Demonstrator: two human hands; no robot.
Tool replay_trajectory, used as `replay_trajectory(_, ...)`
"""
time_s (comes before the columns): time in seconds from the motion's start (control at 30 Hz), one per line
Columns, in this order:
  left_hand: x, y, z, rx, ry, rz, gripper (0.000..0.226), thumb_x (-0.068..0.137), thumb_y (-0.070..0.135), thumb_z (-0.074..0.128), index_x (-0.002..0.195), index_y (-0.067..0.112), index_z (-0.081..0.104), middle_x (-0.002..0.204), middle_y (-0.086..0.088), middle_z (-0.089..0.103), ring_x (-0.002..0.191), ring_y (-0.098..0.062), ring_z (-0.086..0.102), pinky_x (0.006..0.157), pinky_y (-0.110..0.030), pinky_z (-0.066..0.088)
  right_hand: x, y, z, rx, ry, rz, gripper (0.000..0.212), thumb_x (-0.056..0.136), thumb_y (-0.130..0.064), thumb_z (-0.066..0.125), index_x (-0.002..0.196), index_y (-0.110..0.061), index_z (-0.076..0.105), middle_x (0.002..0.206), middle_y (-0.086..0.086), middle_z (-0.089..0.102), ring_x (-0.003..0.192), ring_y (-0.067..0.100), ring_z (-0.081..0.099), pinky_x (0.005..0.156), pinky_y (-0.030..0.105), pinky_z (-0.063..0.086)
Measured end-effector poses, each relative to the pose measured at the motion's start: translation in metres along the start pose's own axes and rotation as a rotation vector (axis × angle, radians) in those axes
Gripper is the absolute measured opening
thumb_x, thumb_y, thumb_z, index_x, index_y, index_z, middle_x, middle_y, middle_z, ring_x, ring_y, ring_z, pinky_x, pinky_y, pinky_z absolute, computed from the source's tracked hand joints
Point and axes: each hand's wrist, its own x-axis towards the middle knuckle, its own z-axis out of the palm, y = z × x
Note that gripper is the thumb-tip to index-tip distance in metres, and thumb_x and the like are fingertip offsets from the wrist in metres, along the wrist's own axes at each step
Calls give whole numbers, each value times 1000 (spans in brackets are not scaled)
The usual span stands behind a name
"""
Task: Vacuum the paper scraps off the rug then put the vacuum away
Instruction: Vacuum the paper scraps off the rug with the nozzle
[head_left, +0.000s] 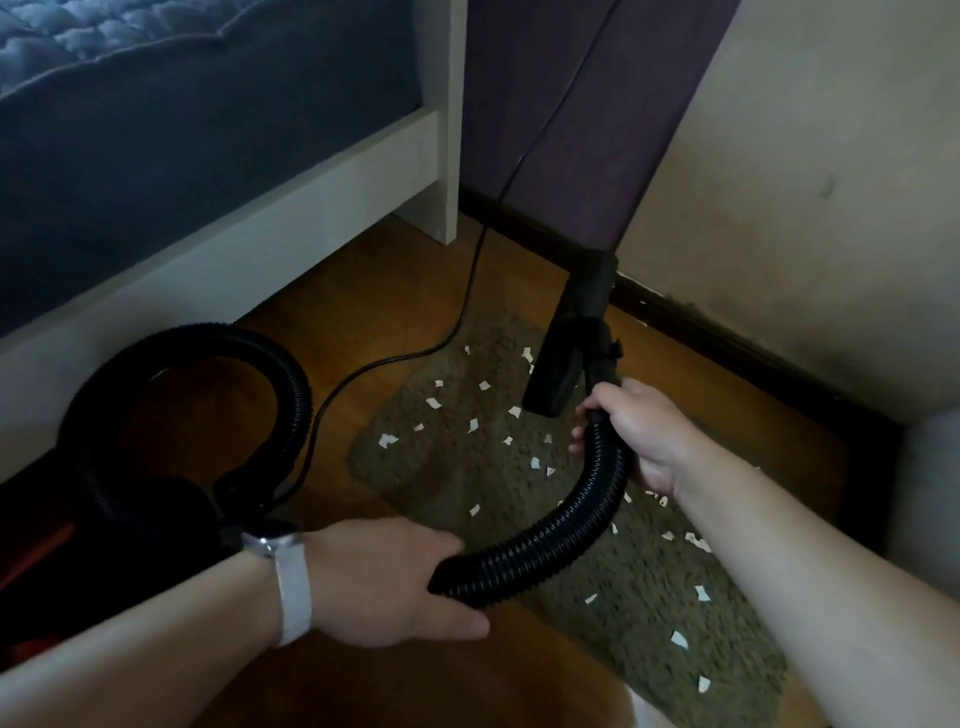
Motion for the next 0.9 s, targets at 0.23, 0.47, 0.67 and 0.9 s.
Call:
replay_trajectory(0.23, 32, 50, 37, 295, 267, 130, 51, 87, 76, 41, 96, 26, 46, 71, 7, 47, 62, -19, 48, 55, -31, 36, 6, 12, 15, -1112, 164, -114, 26, 90, -33, 61, 107, -15, 53, 84, 4, 63, 68, 19, 63, 54, 28, 46)
replay_trajectory(0.47, 50, 69, 60, 356, 377, 322, 41, 94, 57, 46, 90, 17, 39, 59, 2, 37, 46, -18, 32, 47, -27, 23, 15, 36, 33, -1623, 129, -188, 27, 89, -30, 62, 108, -17, 46, 80, -3, 54, 65, 16, 57, 48, 28, 40)
replay_trajectory(0.67, 42, 48, 50, 268, 438, 421, 34, 92, 51, 54, 103, 20, 44, 75, 1, 56, 62, -26, 57, 54, -32, 44, 22, 33, 35, -1753, -8, -330, 24, 85, -35, 62, 101, -20, 52, 80, -4, 56, 68, 17, 59, 51, 29, 44)
replay_trajectory(0.9, 13, -37, 30, 406, 226, 227, 36, 82, 68, 56, 91, 34, 47, 78, 12, 55, 66, -8, 55, 58, -28, 47, 20, 23, 15, -1667, -52, -379, 10, 86, -39, 62, 91, -33, 57, 72, -9, 63, 61, 9, 62, 47, 25, 42)
